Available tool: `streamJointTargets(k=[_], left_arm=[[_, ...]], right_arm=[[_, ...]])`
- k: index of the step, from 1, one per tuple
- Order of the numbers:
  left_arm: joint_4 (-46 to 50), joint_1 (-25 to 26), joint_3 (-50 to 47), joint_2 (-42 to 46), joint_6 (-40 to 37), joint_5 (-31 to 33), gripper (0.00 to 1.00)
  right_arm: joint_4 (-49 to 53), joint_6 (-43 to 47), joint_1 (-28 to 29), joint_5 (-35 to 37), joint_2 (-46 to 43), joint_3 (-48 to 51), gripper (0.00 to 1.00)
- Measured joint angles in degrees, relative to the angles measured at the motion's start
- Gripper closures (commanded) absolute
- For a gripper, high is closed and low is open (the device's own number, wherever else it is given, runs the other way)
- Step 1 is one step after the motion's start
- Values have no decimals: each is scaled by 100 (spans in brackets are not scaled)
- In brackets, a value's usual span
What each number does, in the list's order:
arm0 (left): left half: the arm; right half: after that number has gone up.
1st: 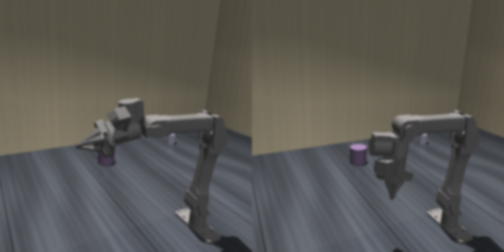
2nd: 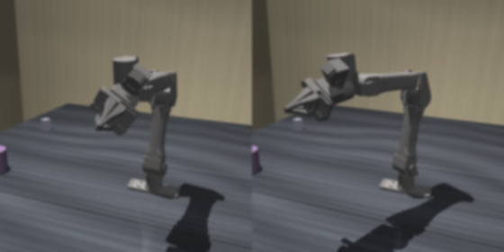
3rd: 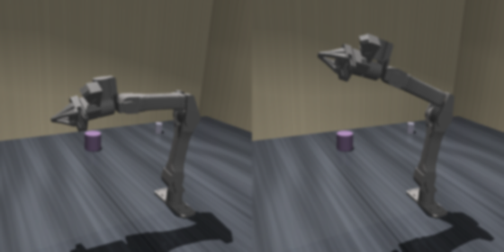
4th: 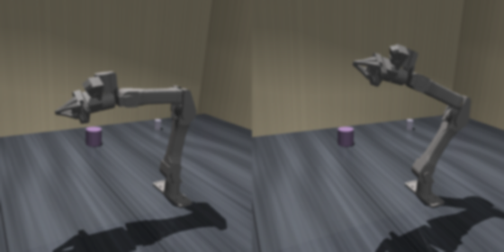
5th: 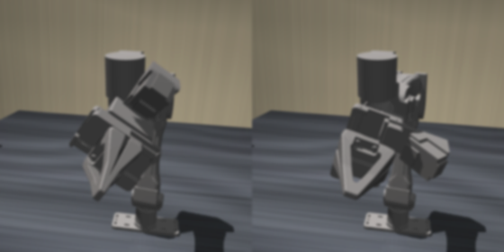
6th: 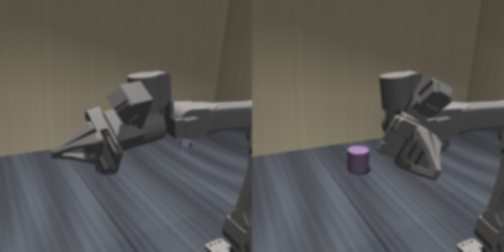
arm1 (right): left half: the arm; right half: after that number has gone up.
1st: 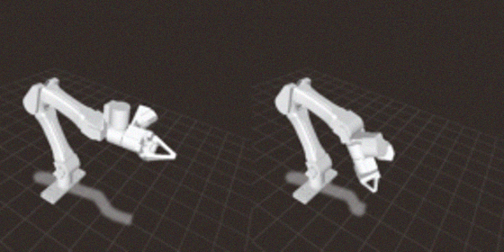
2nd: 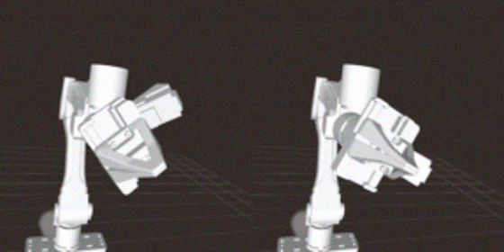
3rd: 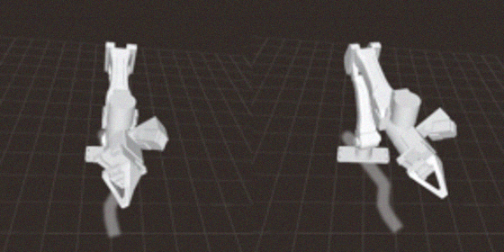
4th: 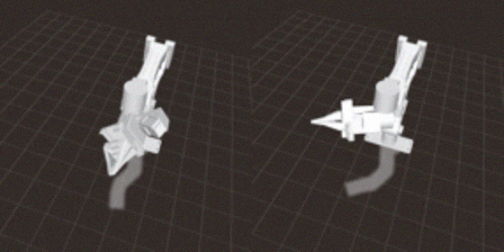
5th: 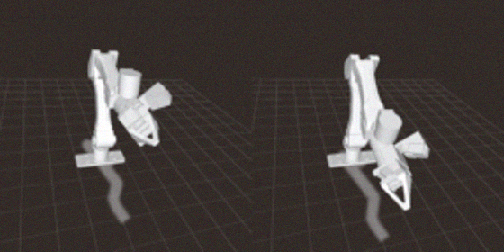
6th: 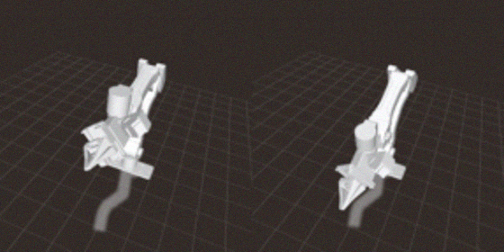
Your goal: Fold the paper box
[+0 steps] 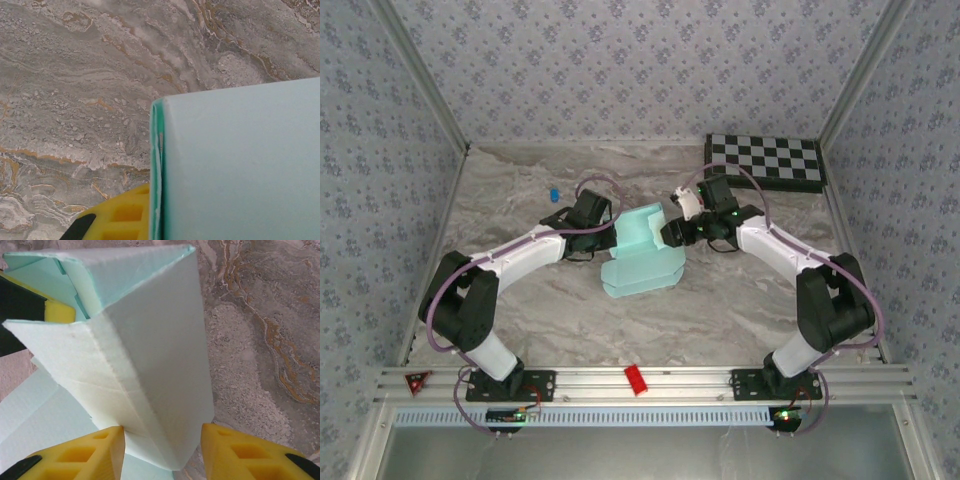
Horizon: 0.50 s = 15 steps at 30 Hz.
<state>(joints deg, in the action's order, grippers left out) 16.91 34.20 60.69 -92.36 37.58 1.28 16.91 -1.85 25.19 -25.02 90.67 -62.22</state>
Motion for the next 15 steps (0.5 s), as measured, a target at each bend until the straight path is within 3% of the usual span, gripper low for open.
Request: streamJointTargets(k=[15], left_arm=[[0,0,2,0,-2,-50,100]], right_arm=[[-105,24,361,1248,168,-105,55]])
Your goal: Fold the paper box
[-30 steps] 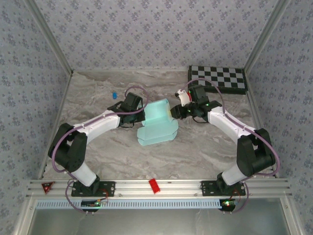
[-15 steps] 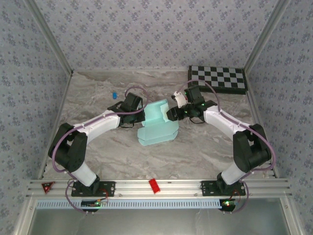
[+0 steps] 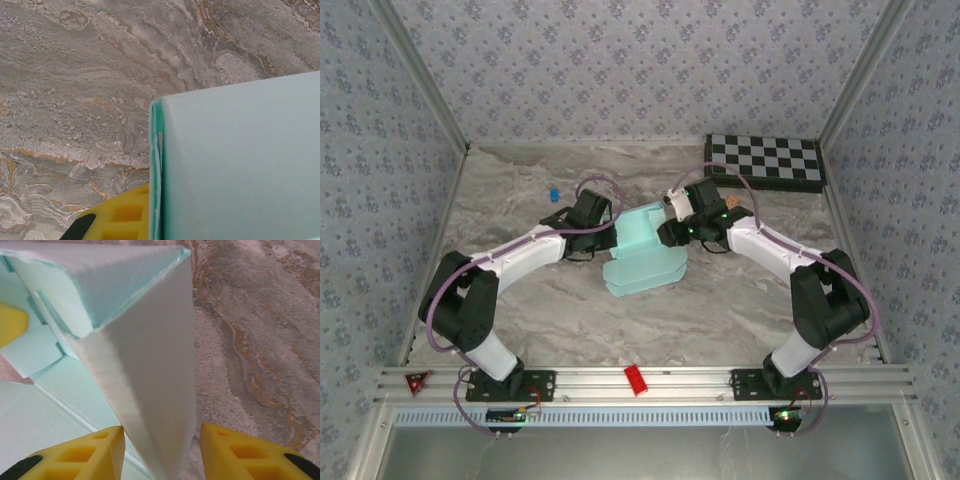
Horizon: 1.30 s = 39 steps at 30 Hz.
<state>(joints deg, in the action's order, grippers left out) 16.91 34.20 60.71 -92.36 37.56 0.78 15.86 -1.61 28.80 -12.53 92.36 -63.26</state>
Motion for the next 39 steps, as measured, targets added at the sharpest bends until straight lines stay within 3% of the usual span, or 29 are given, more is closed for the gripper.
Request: streamJointTargets(k=[39], left_arm=[[-63,0,0,0,7,-11,100]], right_arm=[[177,-94,892,3106,656,-623,66]])
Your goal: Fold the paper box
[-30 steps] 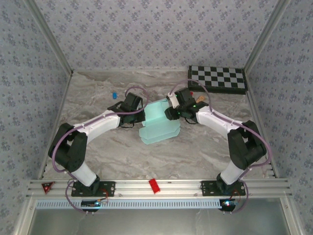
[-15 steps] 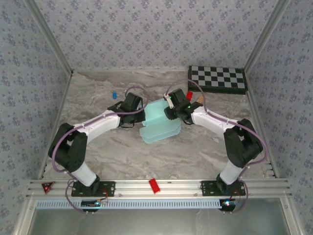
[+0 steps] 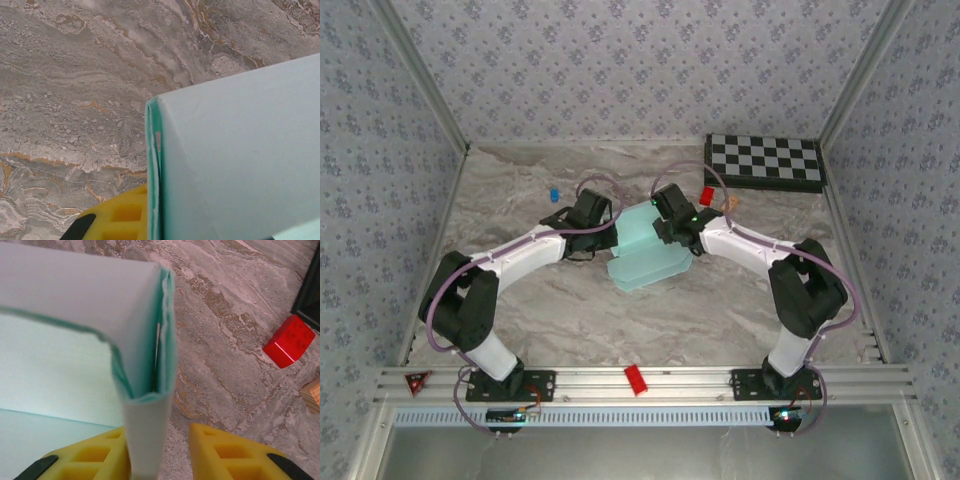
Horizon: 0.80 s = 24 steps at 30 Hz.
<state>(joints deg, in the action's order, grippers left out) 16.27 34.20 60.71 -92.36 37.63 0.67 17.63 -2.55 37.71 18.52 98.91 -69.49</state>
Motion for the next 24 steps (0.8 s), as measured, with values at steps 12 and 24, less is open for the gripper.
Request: streamJointTargets(k=[12,24], left_arm=[[-22,13,0,0,-2,-2,100],[-17,44,26,0,-2,0,100]], right_arm=[[289,-114,151,577,321,-284,67],[599,-258,212,761,503,-544,73]])
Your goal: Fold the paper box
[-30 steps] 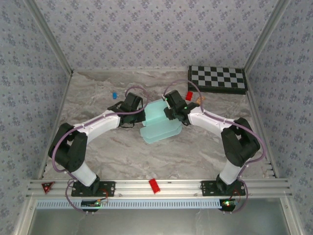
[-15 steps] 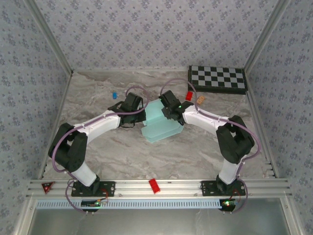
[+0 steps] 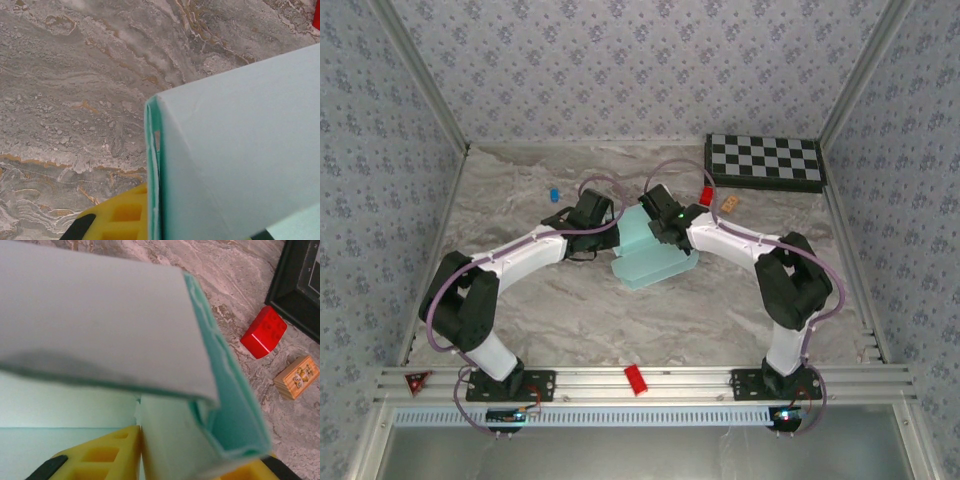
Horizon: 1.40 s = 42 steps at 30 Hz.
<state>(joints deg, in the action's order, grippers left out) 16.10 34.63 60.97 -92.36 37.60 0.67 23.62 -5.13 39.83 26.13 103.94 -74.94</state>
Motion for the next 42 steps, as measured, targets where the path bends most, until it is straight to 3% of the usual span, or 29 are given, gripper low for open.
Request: streamJointTargets(k=[11,17,33,42], left_arm=[[59,-2,4,-2,0,2,100],[57,-2,4,-2,0,0,100],[-125,44,28,-4,2,-153,100],[-133,59,42,-96,46,-157,100]], right_arm=[[-7,-249,-354,-1056,-7,48,73],[-81,-358,-387,-1141,-28,94,78],[267,-850,20,496,118,-125,79],[621,-1231,153,953,374,-376,84]])
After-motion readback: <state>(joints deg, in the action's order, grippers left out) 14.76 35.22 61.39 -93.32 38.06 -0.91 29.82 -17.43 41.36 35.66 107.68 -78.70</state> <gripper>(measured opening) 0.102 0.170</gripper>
